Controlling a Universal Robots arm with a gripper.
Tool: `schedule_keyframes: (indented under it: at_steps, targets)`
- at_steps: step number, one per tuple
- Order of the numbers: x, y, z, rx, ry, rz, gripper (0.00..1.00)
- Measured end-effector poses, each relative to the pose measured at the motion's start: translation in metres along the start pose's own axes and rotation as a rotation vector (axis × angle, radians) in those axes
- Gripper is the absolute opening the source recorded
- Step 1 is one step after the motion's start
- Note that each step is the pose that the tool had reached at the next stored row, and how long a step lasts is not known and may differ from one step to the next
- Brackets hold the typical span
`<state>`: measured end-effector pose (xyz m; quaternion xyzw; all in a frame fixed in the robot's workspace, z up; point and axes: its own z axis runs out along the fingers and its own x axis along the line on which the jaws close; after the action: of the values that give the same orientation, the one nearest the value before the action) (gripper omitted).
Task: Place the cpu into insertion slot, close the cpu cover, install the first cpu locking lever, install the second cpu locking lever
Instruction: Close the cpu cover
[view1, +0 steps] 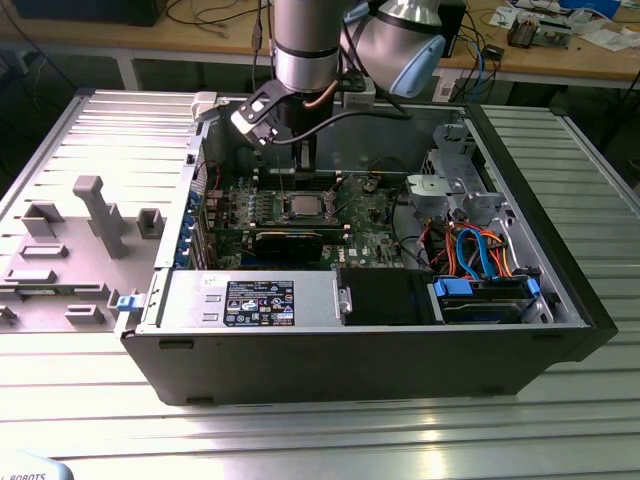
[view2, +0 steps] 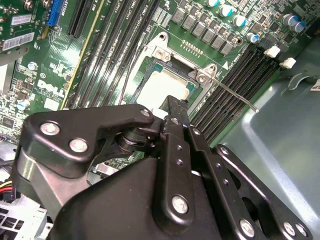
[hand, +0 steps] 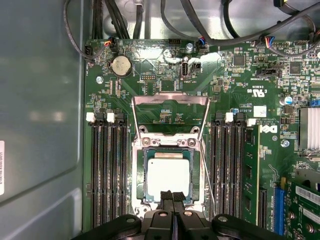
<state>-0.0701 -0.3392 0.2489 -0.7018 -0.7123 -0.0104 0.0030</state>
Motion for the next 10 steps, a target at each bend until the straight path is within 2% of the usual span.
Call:
schedule_keyframes:
  at_steps: [2,6,8,10]
  targets:
    - [0.0001,0.0,-0.0031,0.0,0.0,0.0,0.11]
    - [0.0003,0.0003,-0.014,0.0008,0.0,0.002,0.11]
    - [0.0003,0.0007,-0.0165,0.0019,0.0,0.003,0.11]
    - [0.0003,0.0016,-0.0167,0.0062,0.0003,0.004,0.11]
